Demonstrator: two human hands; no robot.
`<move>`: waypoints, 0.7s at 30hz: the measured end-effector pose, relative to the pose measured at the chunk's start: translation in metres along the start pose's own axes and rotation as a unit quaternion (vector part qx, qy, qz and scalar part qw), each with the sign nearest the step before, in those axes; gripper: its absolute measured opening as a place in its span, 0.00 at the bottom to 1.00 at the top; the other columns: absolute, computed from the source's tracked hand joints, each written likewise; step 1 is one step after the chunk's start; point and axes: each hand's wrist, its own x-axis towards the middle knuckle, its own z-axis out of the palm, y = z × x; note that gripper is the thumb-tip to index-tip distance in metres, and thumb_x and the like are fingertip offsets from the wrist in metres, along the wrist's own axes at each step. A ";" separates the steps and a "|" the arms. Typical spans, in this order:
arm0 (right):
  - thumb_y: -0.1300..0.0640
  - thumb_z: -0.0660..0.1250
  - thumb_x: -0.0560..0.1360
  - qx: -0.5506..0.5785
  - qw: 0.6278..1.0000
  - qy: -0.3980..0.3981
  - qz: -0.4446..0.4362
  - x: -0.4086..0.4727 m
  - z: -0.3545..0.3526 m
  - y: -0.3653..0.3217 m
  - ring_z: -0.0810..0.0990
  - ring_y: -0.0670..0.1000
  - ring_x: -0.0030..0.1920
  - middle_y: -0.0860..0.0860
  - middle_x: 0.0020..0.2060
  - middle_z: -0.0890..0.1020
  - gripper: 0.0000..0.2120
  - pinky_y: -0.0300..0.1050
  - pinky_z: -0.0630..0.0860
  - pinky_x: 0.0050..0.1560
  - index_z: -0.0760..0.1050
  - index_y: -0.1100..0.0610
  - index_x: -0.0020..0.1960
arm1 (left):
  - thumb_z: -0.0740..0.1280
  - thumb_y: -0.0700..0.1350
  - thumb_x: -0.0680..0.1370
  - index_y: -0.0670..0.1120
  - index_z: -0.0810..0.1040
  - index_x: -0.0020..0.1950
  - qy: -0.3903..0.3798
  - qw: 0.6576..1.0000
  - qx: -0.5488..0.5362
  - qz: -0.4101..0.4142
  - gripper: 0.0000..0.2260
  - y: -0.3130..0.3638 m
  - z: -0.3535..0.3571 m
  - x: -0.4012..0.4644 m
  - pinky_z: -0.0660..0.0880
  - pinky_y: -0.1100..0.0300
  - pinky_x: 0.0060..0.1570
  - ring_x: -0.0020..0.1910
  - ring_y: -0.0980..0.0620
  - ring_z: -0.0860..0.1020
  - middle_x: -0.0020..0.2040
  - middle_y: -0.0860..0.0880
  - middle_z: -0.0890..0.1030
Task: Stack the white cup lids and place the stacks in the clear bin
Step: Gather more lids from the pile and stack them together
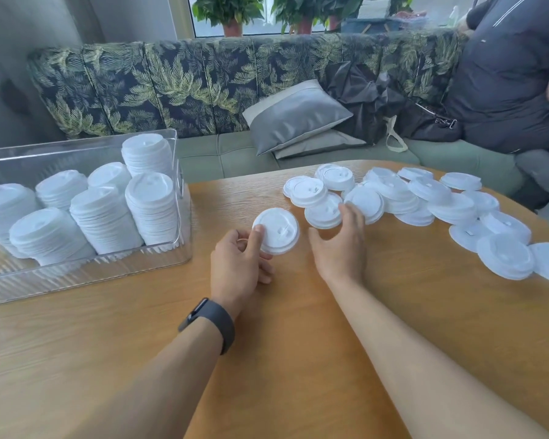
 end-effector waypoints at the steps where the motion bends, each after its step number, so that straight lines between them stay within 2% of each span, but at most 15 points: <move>1: 0.50 0.74 0.75 -0.004 1.000 0.007 -0.006 0.008 0.003 0.000 0.69 0.49 0.73 0.47 0.77 0.66 0.32 0.44 0.68 0.65 0.68 0.55 0.76 | 0.67 0.54 0.83 0.41 0.77 0.53 0.006 1.000 0.002 0.005 0.15 0.000 0.002 0.005 0.78 0.54 0.27 0.29 0.43 0.83 0.36 0.44 0.85; 7: 0.48 0.76 0.72 -0.031 1.000 0.001 0.005 0.040 0.018 0.002 0.74 0.56 0.69 0.51 0.75 0.68 0.39 0.50 0.72 0.62 0.65 0.55 0.78 | 0.67 0.53 0.84 0.39 0.78 0.53 0.028 0.999 -0.013 0.020 0.16 -0.001 0.010 0.031 0.78 0.53 0.27 0.29 0.41 0.83 0.35 0.43 0.84; 10: 0.46 0.75 0.73 -0.063 0.998 -0.002 0.010 0.044 0.021 0.004 0.77 0.57 0.64 0.50 0.73 0.70 0.36 0.49 0.73 0.55 0.66 0.53 0.76 | 0.67 0.54 0.84 0.41 0.78 0.52 0.039 0.999 -0.016 0.030 0.16 -0.003 0.011 0.037 0.79 0.49 0.31 0.29 0.42 0.83 0.34 0.44 0.85; 12: 0.45 0.75 0.72 -0.071 0.997 0.001 0.014 0.044 0.021 0.005 0.78 0.58 0.62 0.51 0.69 0.72 0.33 0.49 0.72 0.53 0.68 0.52 0.73 | 0.67 0.54 0.84 0.41 0.78 0.52 0.043 0.998 -0.021 0.031 0.16 -0.003 0.011 0.037 0.78 0.52 0.30 0.29 0.43 0.83 0.34 0.44 0.85; 16: 0.47 0.77 0.71 -0.053 0.998 0.000 0.021 0.033 0.014 0.003 0.76 0.56 0.65 0.52 0.68 0.72 0.37 0.48 0.71 0.60 0.68 0.52 0.76 | 0.67 0.54 0.84 0.39 0.78 0.53 0.052 0.998 -0.034 0.026 0.16 -0.001 0.008 0.032 0.76 0.57 0.26 0.28 0.45 0.82 0.35 0.42 0.85; 21: 0.46 0.80 0.67 -0.028 0.999 0.010 0.030 0.006 -0.001 0.004 0.78 0.55 0.61 0.51 0.68 0.72 0.38 0.47 0.73 0.59 0.71 0.53 0.73 | 0.66 0.54 0.84 0.40 0.78 0.53 0.066 0.996 -0.051 0.016 0.16 0.003 0.004 0.020 0.76 0.58 0.26 0.28 0.47 0.82 0.34 0.42 0.84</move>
